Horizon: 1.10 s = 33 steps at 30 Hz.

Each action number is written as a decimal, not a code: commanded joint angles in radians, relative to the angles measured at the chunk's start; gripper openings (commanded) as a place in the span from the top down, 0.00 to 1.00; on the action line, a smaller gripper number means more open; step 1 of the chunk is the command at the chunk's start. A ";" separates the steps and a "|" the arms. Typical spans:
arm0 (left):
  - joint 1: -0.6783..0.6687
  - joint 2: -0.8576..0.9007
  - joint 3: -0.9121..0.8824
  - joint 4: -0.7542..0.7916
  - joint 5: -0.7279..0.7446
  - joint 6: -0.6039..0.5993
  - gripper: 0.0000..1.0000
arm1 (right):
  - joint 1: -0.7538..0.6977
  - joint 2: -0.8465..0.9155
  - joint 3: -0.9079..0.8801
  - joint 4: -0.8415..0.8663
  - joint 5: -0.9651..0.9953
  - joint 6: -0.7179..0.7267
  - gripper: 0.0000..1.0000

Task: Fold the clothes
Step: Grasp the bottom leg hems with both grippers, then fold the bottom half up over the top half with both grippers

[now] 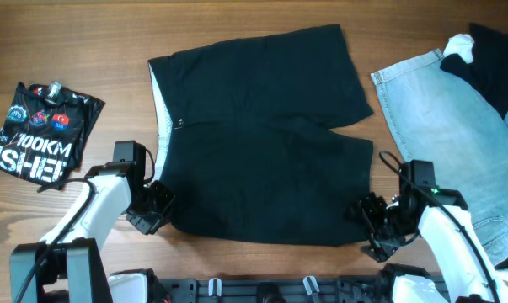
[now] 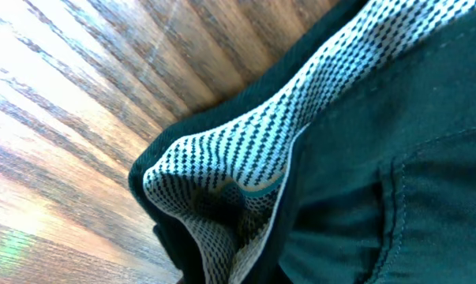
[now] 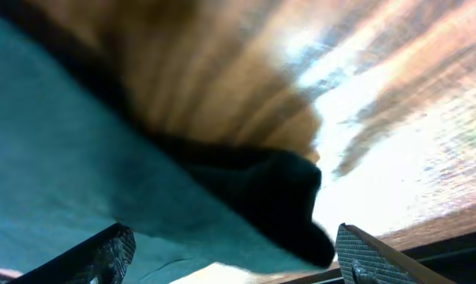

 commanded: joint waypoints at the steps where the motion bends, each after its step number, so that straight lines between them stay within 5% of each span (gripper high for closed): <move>1: 0.006 0.007 -0.026 -0.008 -0.063 0.016 0.94 | 0.026 -0.009 -0.049 0.030 0.033 0.030 0.15; 2: 0.006 0.007 -0.026 -0.008 -0.063 0.016 0.94 | 0.037 -0.009 -0.059 0.038 0.057 0.051 0.18; 4: 0.006 0.007 -0.026 -0.008 -0.062 0.016 0.94 | 0.046 -0.009 -0.060 0.071 0.070 0.051 0.41; 7: 0.006 0.007 -0.026 -0.008 -0.063 0.016 0.95 | 0.049 -0.009 -0.059 0.112 0.071 0.046 0.94; 14: 0.006 -0.062 0.170 -0.174 -0.057 0.151 0.96 | 0.049 -0.034 0.053 0.059 0.103 -0.053 0.96; 23: 0.006 -0.489 0.341 -0.375 -0.116 0.169 0.96 | 0.049 -0.180 0.554 -0.272 0.378 -0.218 0.96; 28: 0.006 -0.546 0.352 -0.294 -0.120 0.169 0.96 | 0.049 -0.166 0.700 -0.139 0.368 -0.369 0.96; 33: 0.006 -0.349 0.354 -0.059 -0.131 0.170 0.96 | 0.049 0.004 0.703 0.189 0.251 -0.458 0.96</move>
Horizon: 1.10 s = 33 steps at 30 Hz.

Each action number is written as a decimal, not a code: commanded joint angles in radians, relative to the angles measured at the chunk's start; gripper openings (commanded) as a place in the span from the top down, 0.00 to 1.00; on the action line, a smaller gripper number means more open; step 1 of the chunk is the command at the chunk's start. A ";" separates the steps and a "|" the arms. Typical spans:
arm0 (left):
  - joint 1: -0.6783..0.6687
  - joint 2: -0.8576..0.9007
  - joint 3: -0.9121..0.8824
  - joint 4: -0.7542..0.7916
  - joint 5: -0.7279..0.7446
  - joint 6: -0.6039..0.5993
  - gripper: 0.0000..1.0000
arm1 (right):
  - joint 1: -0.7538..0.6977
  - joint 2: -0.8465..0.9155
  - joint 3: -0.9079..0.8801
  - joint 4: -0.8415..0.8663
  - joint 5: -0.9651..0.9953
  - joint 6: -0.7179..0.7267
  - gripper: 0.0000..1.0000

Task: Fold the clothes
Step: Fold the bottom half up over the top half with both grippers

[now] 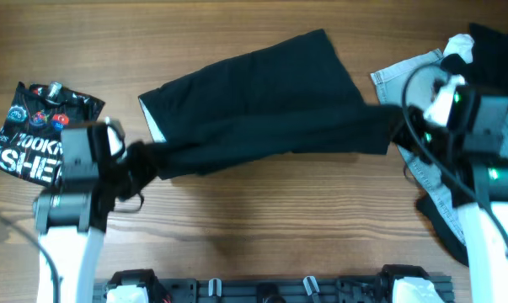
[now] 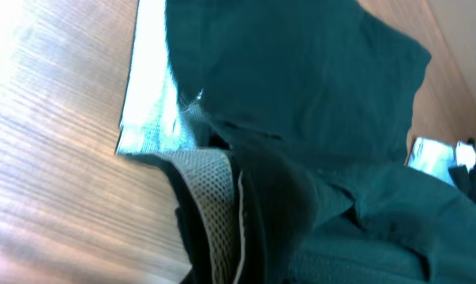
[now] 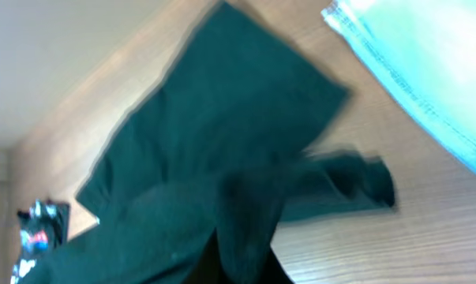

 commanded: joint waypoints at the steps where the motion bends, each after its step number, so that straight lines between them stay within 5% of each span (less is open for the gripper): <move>1: 0.024 0.210 0.018 0.192 -0.207 0.020 0.96 | -0.026 0.142 0.025 0.172 0.087 -0.080 0.96; 10: 0.108 0.543 0.031 0.682 -0.220 0.010 0.96 | 0.092 0.554 0.025 0.673 -0.032 -0.085 0.93; 14: 0.107 0.650 0.031 0.840 -0.215 -0.034 0.87 | 0.149 0.684 0.025 0.885 0.008 -0.085 0.89; 15: 0.107 0.674 0.031 0.885 -0.213 -0.034 0.79 | 0.157 0.716 0.025 0.954 0.008 -0.080 0.86; 18: 0.111 0.764 0.031 1.125 -0.195 -0.034 0.34 | 0.161 0.852 0.025 1.288 0.019 0.086 0.51; 19: 0.122 0.770 0.031 1.172 -0.154 -0.040 0.34 | 0.150 0.864 0.025 1.299 0.027 0.106 0.45; 23: 0.195 0.770 0.050 1.093 0.030 -0.063 0.36 | 0.075 0.861 0.025 1.075 0.029 0.093 0.50; 28: 0.162 0.788 0.048 0.834 0.035 -0.029 0.36 | 0.078 0.887 0.023 0.745 0.030 -0.148 0.53; 33: 0.095 0.825 0.043 0.745 0.008 0.053 0.34 | 0.086 0.925 0.016 0.480 0.077 -0.253 0.54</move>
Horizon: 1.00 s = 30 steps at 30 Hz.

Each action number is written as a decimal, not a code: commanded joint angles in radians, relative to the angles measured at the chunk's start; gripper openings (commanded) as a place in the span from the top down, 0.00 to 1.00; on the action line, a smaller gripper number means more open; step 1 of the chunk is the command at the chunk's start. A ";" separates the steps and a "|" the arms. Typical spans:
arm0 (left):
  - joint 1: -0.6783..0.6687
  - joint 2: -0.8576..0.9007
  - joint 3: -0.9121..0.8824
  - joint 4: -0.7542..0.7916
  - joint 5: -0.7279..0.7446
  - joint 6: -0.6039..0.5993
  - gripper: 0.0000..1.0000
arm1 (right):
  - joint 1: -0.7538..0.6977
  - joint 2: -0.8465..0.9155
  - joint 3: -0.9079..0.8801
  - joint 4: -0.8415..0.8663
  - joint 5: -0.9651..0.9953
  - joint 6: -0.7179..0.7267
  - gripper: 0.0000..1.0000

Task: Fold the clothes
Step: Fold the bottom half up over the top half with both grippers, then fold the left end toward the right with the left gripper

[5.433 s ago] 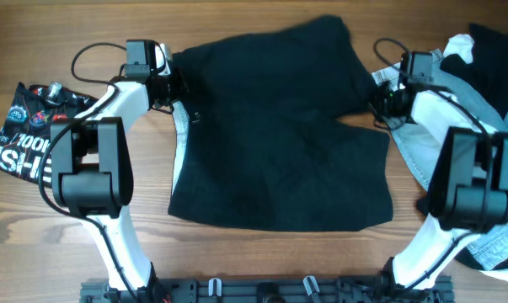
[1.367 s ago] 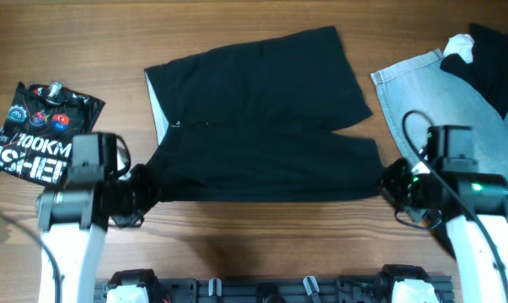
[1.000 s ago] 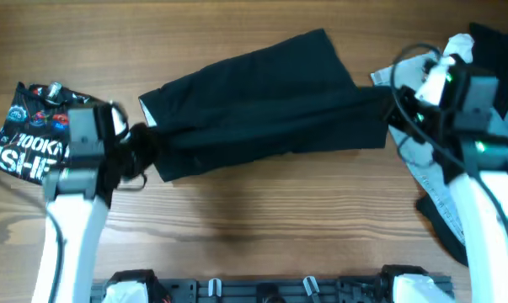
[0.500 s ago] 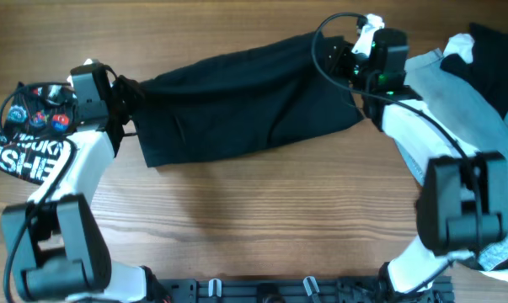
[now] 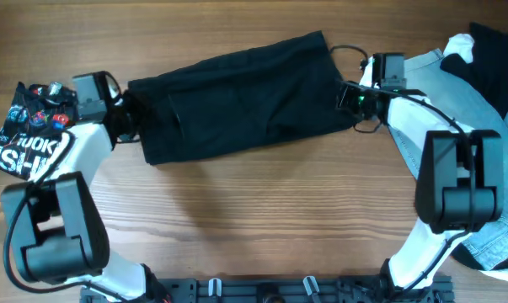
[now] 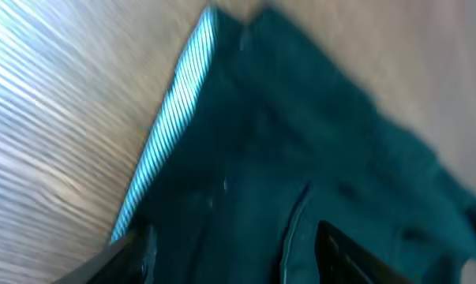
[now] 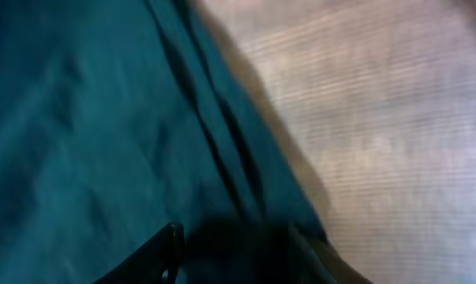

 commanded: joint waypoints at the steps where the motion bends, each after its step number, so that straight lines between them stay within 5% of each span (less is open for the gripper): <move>1: -0.037 0.039 -0.001 -0.060 -0.019 0.067 0.31 | 0.005 0.045 -0.015 -0.160 0.092 -0.097 0.58; 3: -0.037 0.040 -0.001 -0.103 -0.019 0.068 0.28 | 0.004 0.045 -0.015 -0.324 0.306 -0.016 0.72; 5: -0.032 0.040 -0.001 -0.126 -0.023 0.101 0.27 | 0.003 0.045 -0.015 -0.495 0.547 0.175 0.74; 9: -0.033 0.040 -0.001 -0.144 -0.017 0.116 0.23 | 0.003 0.031 -0.014 -0.517 0.582 0.198 0.75; 11: -0.022 0.019 0.006 -0.143 0.017 0.177 0.11 | 0.003 -0.051 -0.013 -0.517 0.579 0.198 0.72; 14: -0.005 -0.011 0.015 -0.135 0.021 0.208 0.05 | 0.003 -0.159 0.006 -0.503 0.547 0.181 0.55; 18: -0.016 0.013 0.015 -0.108 0.079 0.278 0.01 | 0.004 -0.305 0.009 -0.416 0.311 0.066 0.47; 26: -0.134 0.178 0.015 -0.065 0.166 0.299 0.34 | 0.099 -0.330 0.009 -0.351 0.065 -0.037 0.48; 30: -0.152 0.210 0.016 -0.071 0.165 0.299 0.94 | 0.209 -0.315 0.008 -0.341 0.010 -0.086 0.54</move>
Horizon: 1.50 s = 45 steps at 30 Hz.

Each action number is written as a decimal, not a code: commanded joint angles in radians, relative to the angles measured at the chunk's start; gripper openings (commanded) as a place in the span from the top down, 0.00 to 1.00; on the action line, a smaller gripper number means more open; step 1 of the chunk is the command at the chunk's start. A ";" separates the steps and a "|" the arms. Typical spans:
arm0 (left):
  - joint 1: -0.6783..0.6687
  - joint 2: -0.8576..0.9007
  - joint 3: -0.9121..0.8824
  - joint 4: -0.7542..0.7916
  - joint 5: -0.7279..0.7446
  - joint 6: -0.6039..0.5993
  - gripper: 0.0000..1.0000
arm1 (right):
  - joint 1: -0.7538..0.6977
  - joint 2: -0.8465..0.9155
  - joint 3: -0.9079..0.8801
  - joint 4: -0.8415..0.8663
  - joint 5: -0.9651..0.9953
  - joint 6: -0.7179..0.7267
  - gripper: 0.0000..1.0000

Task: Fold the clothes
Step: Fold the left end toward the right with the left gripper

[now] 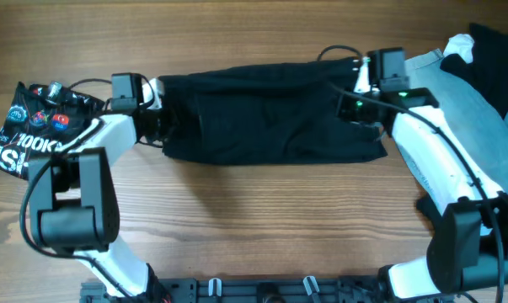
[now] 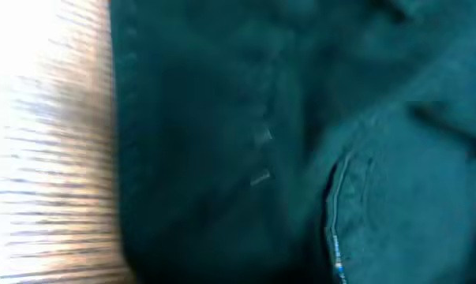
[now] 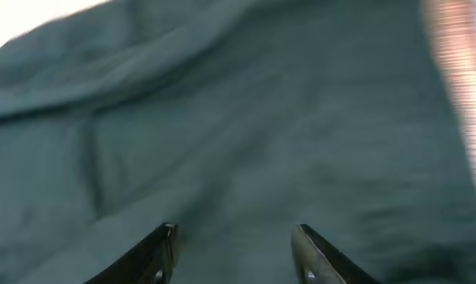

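Black shorts [image 1: 270,118] lie folded in half as a long level band across the table's middle. My left gripper [image 1: 157,126] is at the band's left end. In the left wrist view dark cloth [image 2: 301,118] with a pocket seam fills the frame and hides the fingers. My right gripper [image 1: 353,105] is over the band's right part. In the right wrist view it [image 3: 236,241] stands open, its fingers [image 3: 163,248] spread just above the cloth [image 3: 222,118] with nothing pinched between them.
A folded black shirt with white print [image 1: 34,126] lies at the far left, close to my left arm. Pale blue jeans [image 1: 481,118] cover the right side, with a black garment [image 1: 494,50] and something white [image 1: 460,46] on top.
The folded shorts, which lay slanted, now lie level and a little further right. My left gripper has moved right onto the left end. My right gripper is lower over the right part.
The shorts lay spread flat with both grippers at their near corners. Then both held the near edge raised above the table. Then the shorts lay folded in half, slanted, with both grippers open at the ends. Now the folded band lies level.
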 commanded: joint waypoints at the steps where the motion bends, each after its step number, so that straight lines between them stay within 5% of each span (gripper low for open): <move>1: -0.004 0.044 -0.018 -0.030 0.003 0.010 0.96 | 0.084 0.026 0.005 0.006 -0.077 -0.056 0.58; 5: 0.073 -0.046 0.058 -0.197 -0.050 0.010 0.96 | 0.176 0.130 0.005 0.046 -0.163 -0.025 0.72; 12: 0.124 -0.218 0.182 -0.450 -0.058 0.010 0.96 | 0.370 0.368 0.005 0.269 -0.393 0.103 0.73; 22: 0.004 -0.472 0.254 -0.513 0.048 -0.017 0.96 | 0.537 0.484 0.006 0.483 -0.478 0.204 0.74; 28: -0.174 -0.447 0.254 -0.576 -0.067 -0.016 0.96 | 0.372 0.338 0.011 0.250 -0.354 0.083 0.66; 34: -0.199 -0.447 0.254 -0.623 -0.126 -0.016 0.96 | 0.103 0.158 0.011 -0.033 -0.154 -0.067 0.63; 38: -0.199 -0.447 0.254 -0.622 -0.126 -0.016 0.96 | 0.061 0.174 -0.029 -0.124 0.051 -0.076 0.63; 45: -0.333 -0.441 0.254 -0.575 -0.125 -0.037 0.96 | 0.065 0.224 -0.137 -0.105 0.073 -0.027 0.64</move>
